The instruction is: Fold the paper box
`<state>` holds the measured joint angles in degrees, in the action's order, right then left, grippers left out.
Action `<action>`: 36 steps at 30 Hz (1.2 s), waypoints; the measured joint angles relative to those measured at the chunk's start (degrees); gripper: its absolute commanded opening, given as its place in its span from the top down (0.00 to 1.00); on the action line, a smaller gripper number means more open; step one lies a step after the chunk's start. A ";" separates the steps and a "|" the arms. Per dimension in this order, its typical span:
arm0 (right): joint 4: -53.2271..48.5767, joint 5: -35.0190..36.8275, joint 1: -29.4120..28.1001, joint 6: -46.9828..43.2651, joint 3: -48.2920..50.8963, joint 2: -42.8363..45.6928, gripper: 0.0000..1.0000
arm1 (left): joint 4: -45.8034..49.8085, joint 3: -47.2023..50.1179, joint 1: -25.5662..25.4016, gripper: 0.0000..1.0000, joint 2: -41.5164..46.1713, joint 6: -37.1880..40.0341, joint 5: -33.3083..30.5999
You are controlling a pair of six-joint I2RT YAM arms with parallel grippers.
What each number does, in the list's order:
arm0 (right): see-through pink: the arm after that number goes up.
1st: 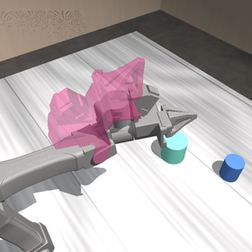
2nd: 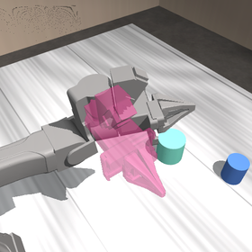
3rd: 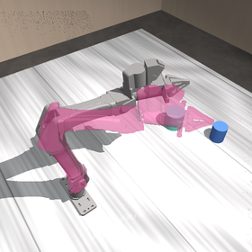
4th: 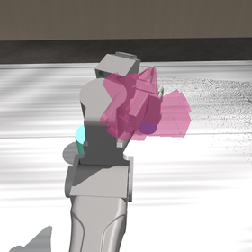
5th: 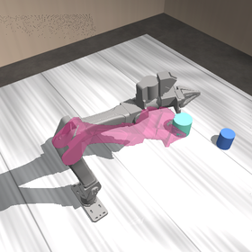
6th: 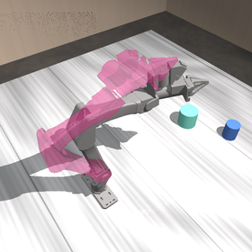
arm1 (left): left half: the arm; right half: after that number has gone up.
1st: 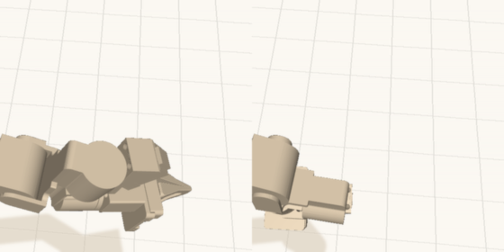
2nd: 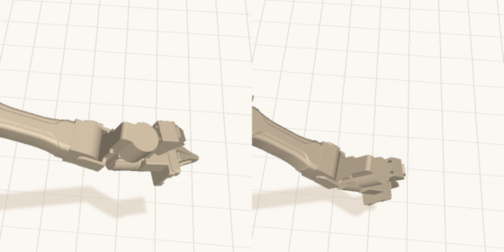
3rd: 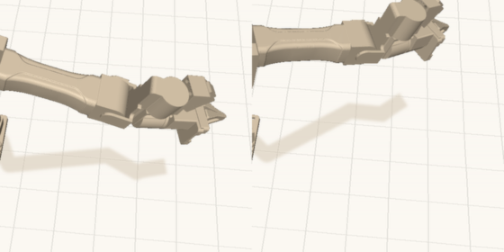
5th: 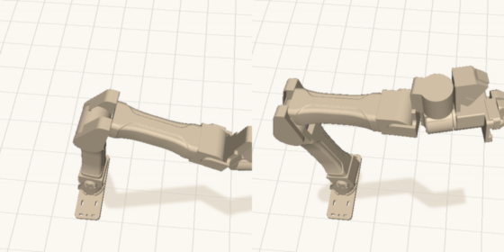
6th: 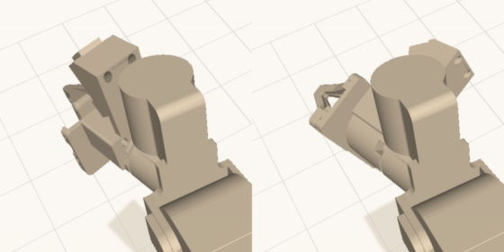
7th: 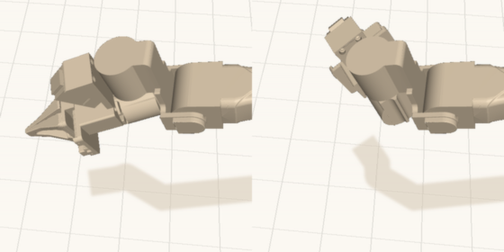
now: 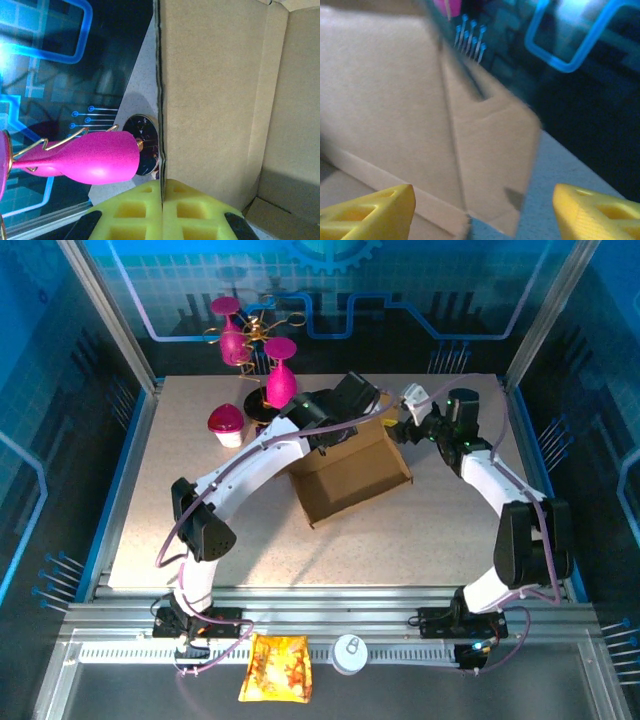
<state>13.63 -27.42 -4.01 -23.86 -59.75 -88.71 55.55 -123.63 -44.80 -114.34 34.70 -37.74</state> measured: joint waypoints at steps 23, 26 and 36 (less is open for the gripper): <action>3.15 -2.54 -1.70 1.20 0.22 -1.38 0.66 | -0.59 1.07 -0.17 1.00 0.00 0.22 1.53; 3.17 -1.99 -1.99 1.49 0.22 -1.42 0.73 | -0.61 1.09 -0.17 1.00 0.00 0.22 1.57; 4.22 -0.31 -3.13 3.50 3.04 -0.85 1.00 | -1.90 0.52 -0.17 0.46 0.09 -4.94 5.31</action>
<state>17.85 -27.73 -7.14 -20.36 -56.71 -89.56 53.65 -123.11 -44.97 -114.26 29.76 -32.42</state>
